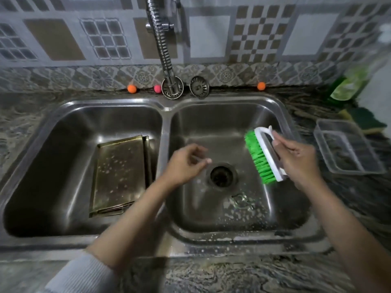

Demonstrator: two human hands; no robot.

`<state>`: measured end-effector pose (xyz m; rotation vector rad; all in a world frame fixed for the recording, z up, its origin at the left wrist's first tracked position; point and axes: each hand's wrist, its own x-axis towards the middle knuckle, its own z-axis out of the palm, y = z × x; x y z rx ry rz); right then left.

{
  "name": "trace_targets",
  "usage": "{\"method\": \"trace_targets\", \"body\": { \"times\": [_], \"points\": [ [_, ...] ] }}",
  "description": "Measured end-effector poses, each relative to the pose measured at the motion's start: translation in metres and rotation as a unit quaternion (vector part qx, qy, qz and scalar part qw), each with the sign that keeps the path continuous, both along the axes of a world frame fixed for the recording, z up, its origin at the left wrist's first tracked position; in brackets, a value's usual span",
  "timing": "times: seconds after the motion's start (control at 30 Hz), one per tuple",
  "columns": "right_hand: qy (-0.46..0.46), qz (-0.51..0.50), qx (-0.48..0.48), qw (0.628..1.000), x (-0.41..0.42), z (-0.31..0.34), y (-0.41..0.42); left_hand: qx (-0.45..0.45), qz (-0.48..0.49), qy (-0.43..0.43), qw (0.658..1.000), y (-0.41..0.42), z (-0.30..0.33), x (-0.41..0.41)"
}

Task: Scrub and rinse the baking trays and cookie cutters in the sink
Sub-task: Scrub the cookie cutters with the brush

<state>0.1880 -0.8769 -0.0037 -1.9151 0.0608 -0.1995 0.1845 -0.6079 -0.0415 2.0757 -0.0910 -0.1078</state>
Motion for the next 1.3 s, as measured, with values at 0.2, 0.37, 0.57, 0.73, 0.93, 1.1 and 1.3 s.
{"method": "trace_targets", "body": {
  "times": [0.2,0.37,0.57,0.73,0.93,1.1,1.3],
  "points": [
    [-0.036,-0.068,-0.053,0.996,0.009,0.020,-0.055,0.269,-0.266,0.055,0.924,-0.118,-0.078,0.017],
    [-0.041,-0.149,-0.124,0.980,0.023,0.053,-0.119,0.404,-0.367,0.044,0.837,-0.144,-0.116,0.015],
    [0.046,-0.169,-0.232,0.957,0.042,0.046,-0.170,0.453,-0.355,0.024,0.818,-0.149,-0.132,0.015],
    [0.084,-0.124,-0.256,0.955,0.055,0.012,-0.178,0.365,-0.320,0.047,0.873,-0.146,-0.125,0.017],
    [0.080,-0.101,-0.328,0.936,0.056,-0.010,-0.173,0.203,-0.250,-0.011,0.947,-0.147,-0.102,0.015],
    [0.096,-0.092,-0.306,0.943,0.059,-0.008,-0.175,0.166,-0.234,-0.023,0.958,-0.145,-0.080,0.011],
    [-0.010,-0.141,-0.123,0.982,0.039,0.024,-0.158,-0.052,-0.151,0.061,0.985,-0.149,-0.041,0.008]
  ]
}}
